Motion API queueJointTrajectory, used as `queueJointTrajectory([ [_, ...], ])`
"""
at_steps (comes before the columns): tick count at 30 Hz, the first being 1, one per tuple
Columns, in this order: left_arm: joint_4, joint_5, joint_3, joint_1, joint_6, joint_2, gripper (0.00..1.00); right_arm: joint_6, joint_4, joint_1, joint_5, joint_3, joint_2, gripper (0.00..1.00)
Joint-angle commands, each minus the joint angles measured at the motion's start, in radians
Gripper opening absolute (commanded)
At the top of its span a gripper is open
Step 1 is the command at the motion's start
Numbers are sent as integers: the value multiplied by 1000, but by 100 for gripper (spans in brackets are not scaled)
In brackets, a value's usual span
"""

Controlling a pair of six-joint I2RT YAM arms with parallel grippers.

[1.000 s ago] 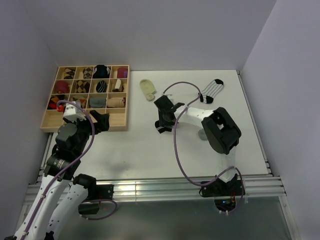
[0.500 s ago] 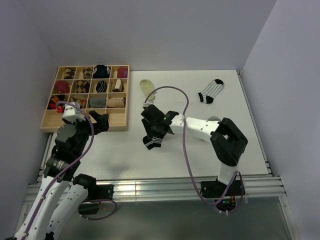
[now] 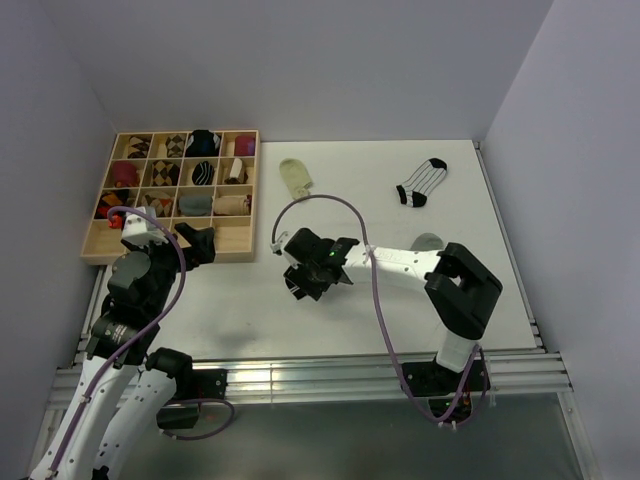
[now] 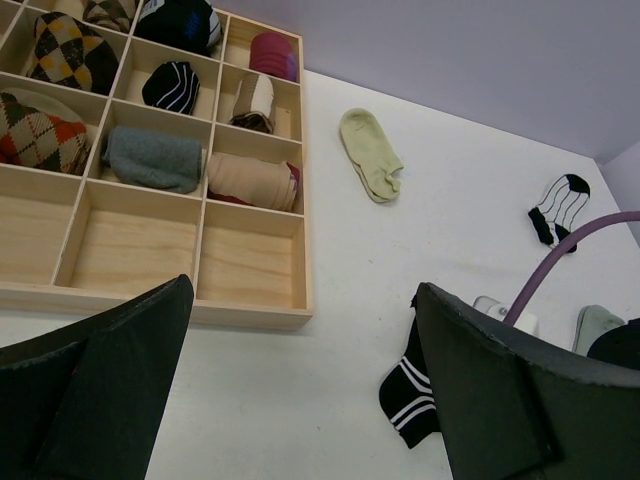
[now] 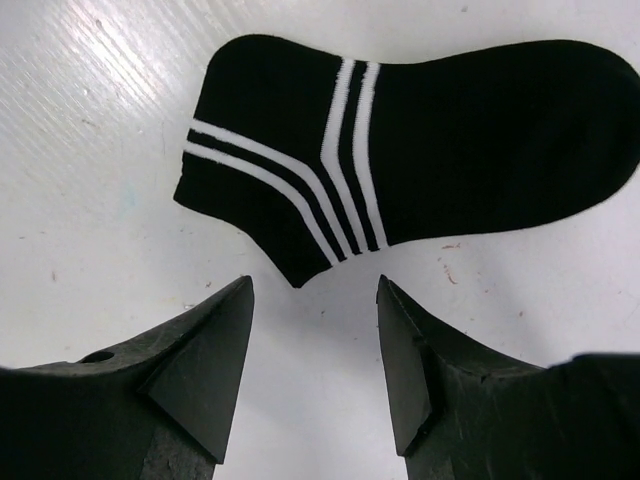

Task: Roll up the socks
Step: Roll the sock at the center of the board.

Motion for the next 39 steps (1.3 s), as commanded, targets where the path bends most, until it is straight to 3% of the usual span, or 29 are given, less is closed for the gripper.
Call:
queueJointTrajectory([
  [1,30,-18,-2,7,7,-6,99,-88,21,28,22,18,38,60],
  [11,29,-19,-2,7,7,-2,99,-104,75,63,21,19,101,59],
  [20,27,-21,-2,9,8,-2,99,-104,201,80,111,-26,127,53],
  [26,27,-24,-2,9,8,-3,99,-84,219,80,130,-23,160,40],
  [31,29,-21,-4,9,10,-3,99,-44,241,80,101,-17,156,22],
  [35,30,-12,-2,9,11,6,100,25,232,77,53,26,156,8],
  [39,33,-1,0,9,4,18,100,111,224,51,-34,63,168,0],
])
